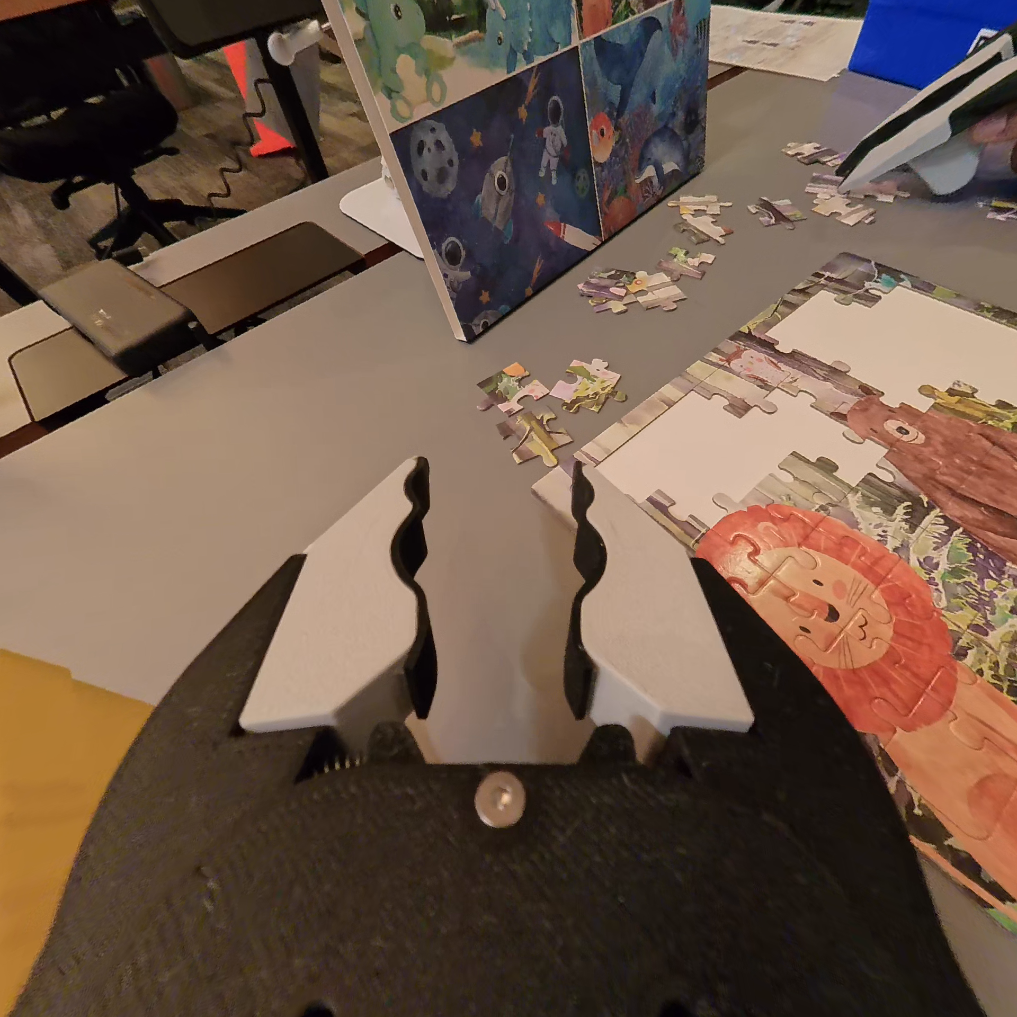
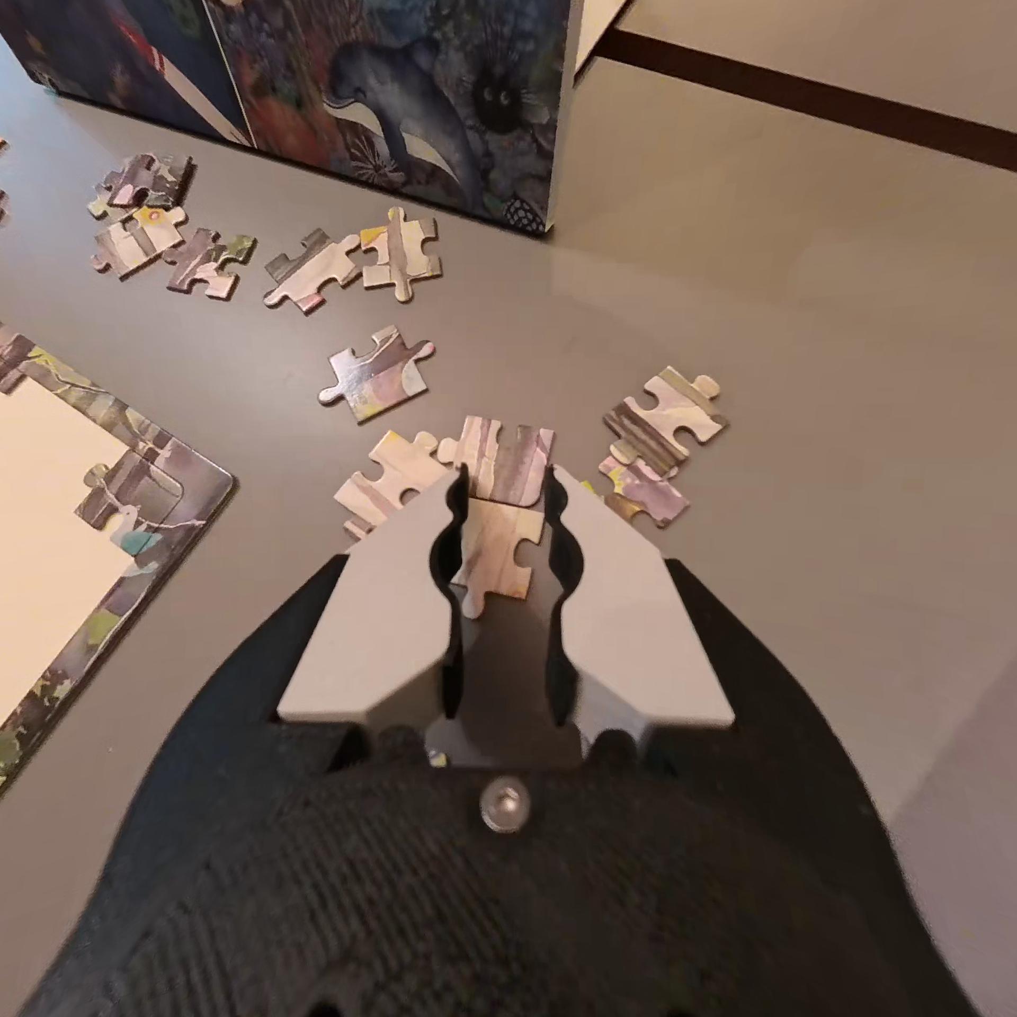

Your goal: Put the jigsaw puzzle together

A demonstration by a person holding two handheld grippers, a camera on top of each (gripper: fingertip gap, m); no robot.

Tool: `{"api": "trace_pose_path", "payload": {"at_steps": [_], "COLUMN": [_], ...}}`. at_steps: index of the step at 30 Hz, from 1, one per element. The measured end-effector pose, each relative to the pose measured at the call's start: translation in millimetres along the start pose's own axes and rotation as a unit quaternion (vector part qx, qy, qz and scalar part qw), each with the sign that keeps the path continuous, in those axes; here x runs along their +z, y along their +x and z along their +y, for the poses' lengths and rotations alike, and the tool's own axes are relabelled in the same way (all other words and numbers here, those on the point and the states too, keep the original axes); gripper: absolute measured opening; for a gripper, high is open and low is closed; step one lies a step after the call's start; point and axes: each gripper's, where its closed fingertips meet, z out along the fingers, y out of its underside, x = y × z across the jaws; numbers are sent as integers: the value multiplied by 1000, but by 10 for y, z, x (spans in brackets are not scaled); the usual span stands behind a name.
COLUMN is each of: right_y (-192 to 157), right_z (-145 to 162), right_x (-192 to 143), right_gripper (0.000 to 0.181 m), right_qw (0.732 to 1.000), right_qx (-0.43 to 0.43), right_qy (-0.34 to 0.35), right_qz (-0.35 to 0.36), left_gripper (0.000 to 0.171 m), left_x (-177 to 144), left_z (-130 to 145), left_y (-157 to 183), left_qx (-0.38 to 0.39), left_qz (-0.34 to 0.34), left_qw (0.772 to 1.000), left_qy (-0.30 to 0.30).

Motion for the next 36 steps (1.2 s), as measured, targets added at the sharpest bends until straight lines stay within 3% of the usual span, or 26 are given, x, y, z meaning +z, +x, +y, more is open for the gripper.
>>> {"api": "trace_pose_path", "payload": {"at_steps": [10,15,29,36], "right_y": [9,-44,-26,-120], "right_z": [37,3,14,164], "right_x": [-43,1,-15,-169], "right_gripper": [21,40,30,25], "right_qw": [1000,1000,999,998], "right_qx": [-10,-25,-37,-53], "right_qy": [-6,-2,-1,-38], "right_qz": [-3,0,12,-11], "left_gripper": [50,50,50,50], "left_x": [16,7,-19,-32], "left_z": [19,0,-47,-72], "left_y": [-8,-1,25,47], "left_qx": [-4,-3,8,15], "left_qz": [1,1,-1,-2], "left_qw": [1000,1000,1000,1000], "left_qy": [-1,2,8,11]}}
